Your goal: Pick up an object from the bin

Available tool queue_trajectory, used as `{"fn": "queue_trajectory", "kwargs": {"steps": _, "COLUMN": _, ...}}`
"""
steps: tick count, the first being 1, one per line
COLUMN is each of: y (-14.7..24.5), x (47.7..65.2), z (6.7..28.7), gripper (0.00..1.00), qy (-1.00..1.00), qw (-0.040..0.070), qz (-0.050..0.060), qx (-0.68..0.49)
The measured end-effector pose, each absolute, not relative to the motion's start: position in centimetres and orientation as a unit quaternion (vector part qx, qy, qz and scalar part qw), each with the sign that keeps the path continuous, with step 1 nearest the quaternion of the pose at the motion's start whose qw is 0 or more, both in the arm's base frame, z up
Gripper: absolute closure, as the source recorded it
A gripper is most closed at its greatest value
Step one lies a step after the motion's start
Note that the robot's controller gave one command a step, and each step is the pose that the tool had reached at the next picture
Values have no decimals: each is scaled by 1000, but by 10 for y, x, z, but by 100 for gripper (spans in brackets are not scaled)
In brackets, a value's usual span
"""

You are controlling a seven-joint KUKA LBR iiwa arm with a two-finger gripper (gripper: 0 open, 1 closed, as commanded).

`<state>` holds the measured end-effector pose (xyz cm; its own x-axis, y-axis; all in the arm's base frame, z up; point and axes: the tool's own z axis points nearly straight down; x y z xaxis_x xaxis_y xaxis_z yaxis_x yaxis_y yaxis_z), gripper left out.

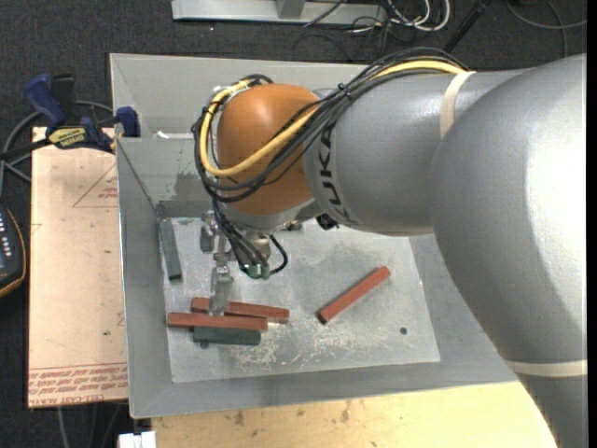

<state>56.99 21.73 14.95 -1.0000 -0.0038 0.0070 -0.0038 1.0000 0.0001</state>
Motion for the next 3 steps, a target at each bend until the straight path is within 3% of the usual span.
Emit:
{"fn": "queue_trajectory", "kwargs": {"steps": 1, "y": 195, "x": 533, "z": 67, "gripper": 0, "qy": -999, "qw": 3, "qz": 0, "qx": 37}}
{"fn": "queue_trajectory", "kwargs": {"steps": 2, "y": 197, "x": 539, "z": 75, "gripper": 100, "qy": -999, "qw": -5, "qz": -3, "qx": 36}}
{"fn": "queue_trajectory", "kwargs": {"steps": 3, "y": 194, "x": 555, "z": 214, "gripper": 100, "qy": -1000, "qw": -6, "qz": -2, "qx": 28}}
